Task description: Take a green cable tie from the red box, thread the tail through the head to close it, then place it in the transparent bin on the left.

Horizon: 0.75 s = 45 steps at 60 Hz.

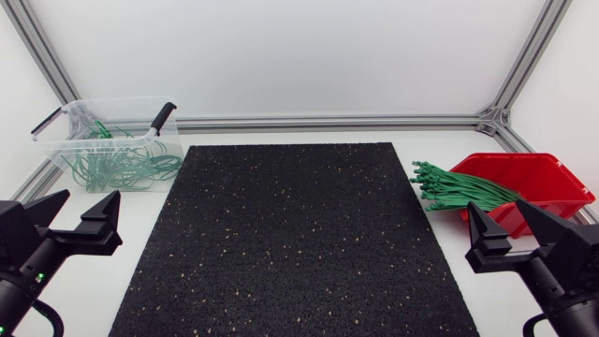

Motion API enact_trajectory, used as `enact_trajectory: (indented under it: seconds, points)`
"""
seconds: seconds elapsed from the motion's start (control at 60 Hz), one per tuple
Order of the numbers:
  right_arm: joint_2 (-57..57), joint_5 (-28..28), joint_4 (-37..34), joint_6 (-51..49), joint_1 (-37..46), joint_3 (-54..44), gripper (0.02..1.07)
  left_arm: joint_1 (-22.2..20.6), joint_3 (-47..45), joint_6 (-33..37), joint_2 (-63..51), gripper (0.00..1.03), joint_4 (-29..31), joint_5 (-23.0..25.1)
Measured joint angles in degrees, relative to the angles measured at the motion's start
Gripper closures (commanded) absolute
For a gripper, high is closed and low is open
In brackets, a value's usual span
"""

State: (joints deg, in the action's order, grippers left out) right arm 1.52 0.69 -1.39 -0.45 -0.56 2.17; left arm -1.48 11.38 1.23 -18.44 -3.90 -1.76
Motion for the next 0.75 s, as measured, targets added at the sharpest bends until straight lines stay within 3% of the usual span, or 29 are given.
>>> enact_trajectory:
  seconds: [0.75]
  points:
    - [-1.2, -0.5, 0.4, 0.0, 0.3, -0.8, 0.06, 1.1, -9.0, -0.2, 18.1, 0.04, 3.4, 1.3]
